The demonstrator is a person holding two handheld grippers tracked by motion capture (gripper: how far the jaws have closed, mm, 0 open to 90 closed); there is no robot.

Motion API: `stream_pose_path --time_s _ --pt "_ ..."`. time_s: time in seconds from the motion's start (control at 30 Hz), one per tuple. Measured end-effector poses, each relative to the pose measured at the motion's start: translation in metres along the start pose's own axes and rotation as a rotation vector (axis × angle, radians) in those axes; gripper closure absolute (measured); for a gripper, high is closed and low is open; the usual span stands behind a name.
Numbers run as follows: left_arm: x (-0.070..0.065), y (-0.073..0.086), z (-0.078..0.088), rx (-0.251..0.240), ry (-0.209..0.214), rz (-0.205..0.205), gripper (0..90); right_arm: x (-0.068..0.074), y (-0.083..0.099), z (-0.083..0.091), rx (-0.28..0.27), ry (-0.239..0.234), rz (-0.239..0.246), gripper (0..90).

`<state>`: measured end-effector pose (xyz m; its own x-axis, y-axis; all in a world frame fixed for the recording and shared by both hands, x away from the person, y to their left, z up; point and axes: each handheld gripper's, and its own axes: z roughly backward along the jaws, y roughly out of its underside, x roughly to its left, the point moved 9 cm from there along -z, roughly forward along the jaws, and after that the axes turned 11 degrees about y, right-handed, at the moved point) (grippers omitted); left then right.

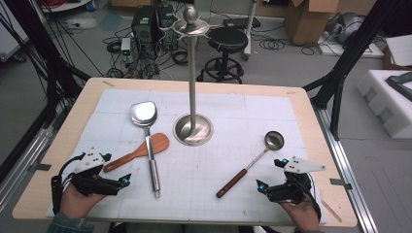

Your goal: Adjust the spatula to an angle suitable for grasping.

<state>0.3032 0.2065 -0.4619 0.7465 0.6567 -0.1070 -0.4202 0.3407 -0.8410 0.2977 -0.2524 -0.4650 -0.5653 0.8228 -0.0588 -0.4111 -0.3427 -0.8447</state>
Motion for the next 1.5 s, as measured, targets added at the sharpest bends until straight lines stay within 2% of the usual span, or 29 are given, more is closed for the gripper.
stream_pose_path --time_s 0.3,1.13,1.3,1.5 --pt "0.001 0.001 -0.001 0.001 0.002 0.008 1.7 0.001 -0.001 -0.002 -0.002 -0.005 0.003 0.6" --pt "-0.009 -0.004 -0.01 0.01 0.039 -0.019 2.3 0.002 -0.002 0.004 -0.011 0.003 0.001 0.6" --pt "-0.01 -0.006 -0.014 0.01 0.046 -0.017 3.6 0.001 -0.001 0.005 -0.01 0.003 0.001 0.6" --pt "-0.013 -0.01 -0.017 0.01 0.069 -0.027 11.9 0.002 0.0 0.007 -0.015 0.004 0.004 0.6"
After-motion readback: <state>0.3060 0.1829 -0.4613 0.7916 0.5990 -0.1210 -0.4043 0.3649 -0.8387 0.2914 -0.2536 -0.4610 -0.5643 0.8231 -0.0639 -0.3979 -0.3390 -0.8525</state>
